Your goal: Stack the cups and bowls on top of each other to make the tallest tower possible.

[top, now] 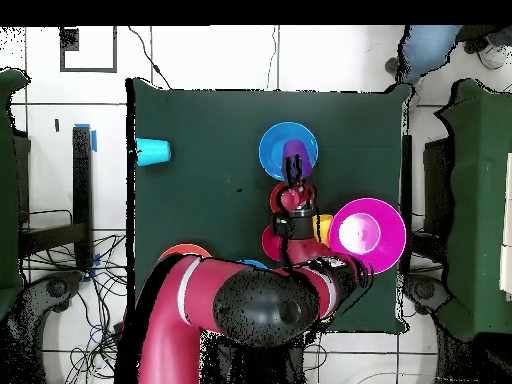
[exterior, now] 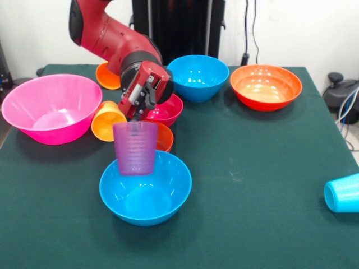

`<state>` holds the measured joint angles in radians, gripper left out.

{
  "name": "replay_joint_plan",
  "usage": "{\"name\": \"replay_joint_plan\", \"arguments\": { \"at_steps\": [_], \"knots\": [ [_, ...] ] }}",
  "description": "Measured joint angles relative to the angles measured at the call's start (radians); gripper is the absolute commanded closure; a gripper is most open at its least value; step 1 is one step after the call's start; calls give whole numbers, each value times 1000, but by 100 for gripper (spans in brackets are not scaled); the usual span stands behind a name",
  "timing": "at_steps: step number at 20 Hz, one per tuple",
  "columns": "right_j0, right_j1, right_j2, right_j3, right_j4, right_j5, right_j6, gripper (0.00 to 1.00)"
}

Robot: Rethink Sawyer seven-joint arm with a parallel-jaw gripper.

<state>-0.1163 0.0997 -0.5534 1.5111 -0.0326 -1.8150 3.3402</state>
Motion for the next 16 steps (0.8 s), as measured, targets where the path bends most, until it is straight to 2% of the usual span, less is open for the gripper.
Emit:
{"name": "replay_joint_plan", "arguments": {
  "at_steps": [9,10,16],
  "knots": [
    [0,1,29,0,14,0,0,0],
    [0,1,31,0,18,0,0,100],
    [0,1,42,0,63,1,0,100]
  ]
}}
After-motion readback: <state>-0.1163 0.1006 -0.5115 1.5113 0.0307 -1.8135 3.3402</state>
